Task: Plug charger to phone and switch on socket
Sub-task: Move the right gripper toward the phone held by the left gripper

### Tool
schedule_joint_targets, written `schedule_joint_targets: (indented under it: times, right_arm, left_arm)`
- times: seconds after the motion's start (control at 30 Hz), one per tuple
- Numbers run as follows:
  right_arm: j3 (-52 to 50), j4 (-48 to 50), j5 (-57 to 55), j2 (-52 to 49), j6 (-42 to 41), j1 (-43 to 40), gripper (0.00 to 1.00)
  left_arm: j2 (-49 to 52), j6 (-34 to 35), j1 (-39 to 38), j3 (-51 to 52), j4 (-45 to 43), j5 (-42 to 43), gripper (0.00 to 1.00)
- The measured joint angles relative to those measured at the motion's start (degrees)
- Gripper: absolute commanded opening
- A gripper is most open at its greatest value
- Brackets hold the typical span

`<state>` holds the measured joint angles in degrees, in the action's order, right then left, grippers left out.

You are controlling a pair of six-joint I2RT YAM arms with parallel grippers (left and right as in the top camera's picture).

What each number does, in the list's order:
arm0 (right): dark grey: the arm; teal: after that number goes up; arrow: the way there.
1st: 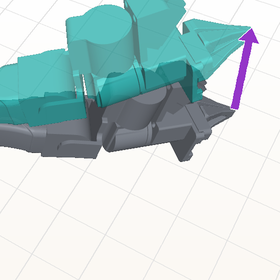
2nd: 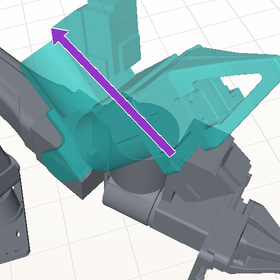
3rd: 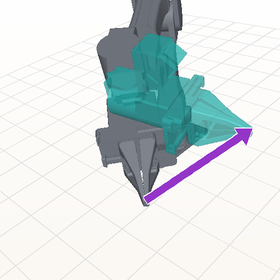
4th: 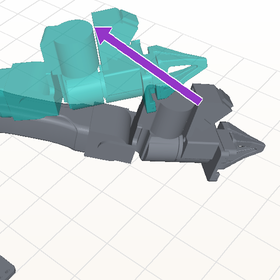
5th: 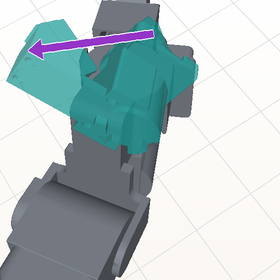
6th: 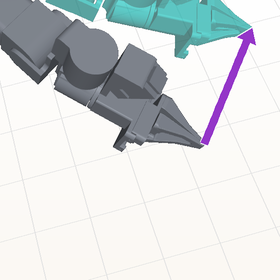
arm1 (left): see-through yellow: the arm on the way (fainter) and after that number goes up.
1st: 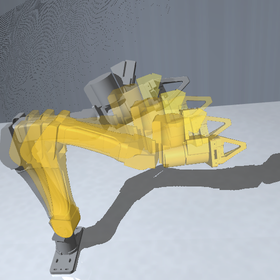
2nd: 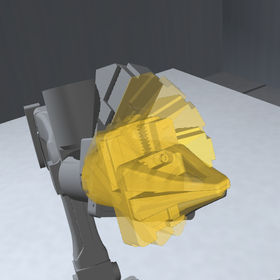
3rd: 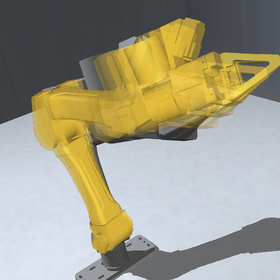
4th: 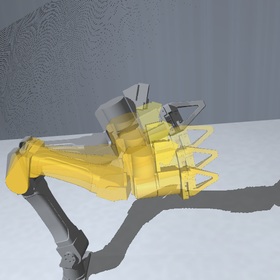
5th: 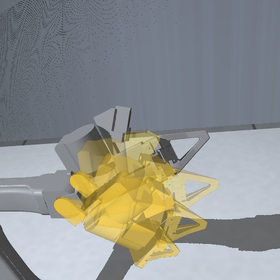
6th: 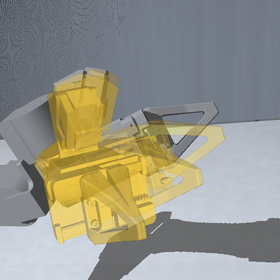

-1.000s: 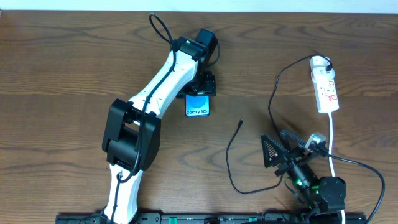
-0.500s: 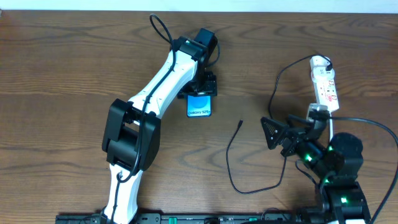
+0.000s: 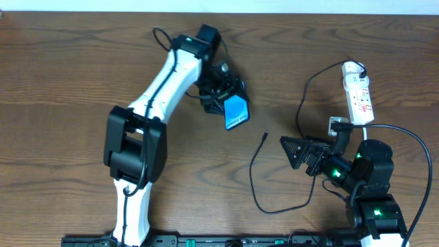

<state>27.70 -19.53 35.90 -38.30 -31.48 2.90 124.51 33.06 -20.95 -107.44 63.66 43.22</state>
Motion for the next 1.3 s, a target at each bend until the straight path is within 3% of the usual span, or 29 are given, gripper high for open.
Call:
schedule_joint_targets:
  times: [0.2,0.3,0.43,0.63,0.93,1.3]
  right_arm:
    - [0.8,-1.7,0.9,-0.1,-7.4,0.1,0.99]
    - [6.2,-8.1,-1.9,-1.5,-8.7,2.0,0.99]
    - [21.7,-21.9,-11.2,-9.6,-8.6,7.6,0.99]
    - [35.9,-25.5,-21.1,-25.3,-9.2,16.8,0.99]
    - [43.3,-19.5,-32.5,-42.0,-15.0,22.2,0.92]
    - [43.4,-9.7,-33.1,-47.5,-17.4,23.8,0.91]
  left_arm:
    - [0.0,8.3,4.0,0.0,-1.0,6.0,0.73]
    - [0.0,11.2,4.8,0.0,-1.2,6.5,0.73]
    - [0.0,16.2,5.0,0.1,-5.3,7.0,0.73]
    - [0.0,23.9,5.0,0.1,-11.7,6.4,0.73]
    - [0.0,32.8,5.0,0.1,-12.8,5.6,0.73]
    - [0.0,34.7,5.0,0.1,-14.9,5.6,0.73]
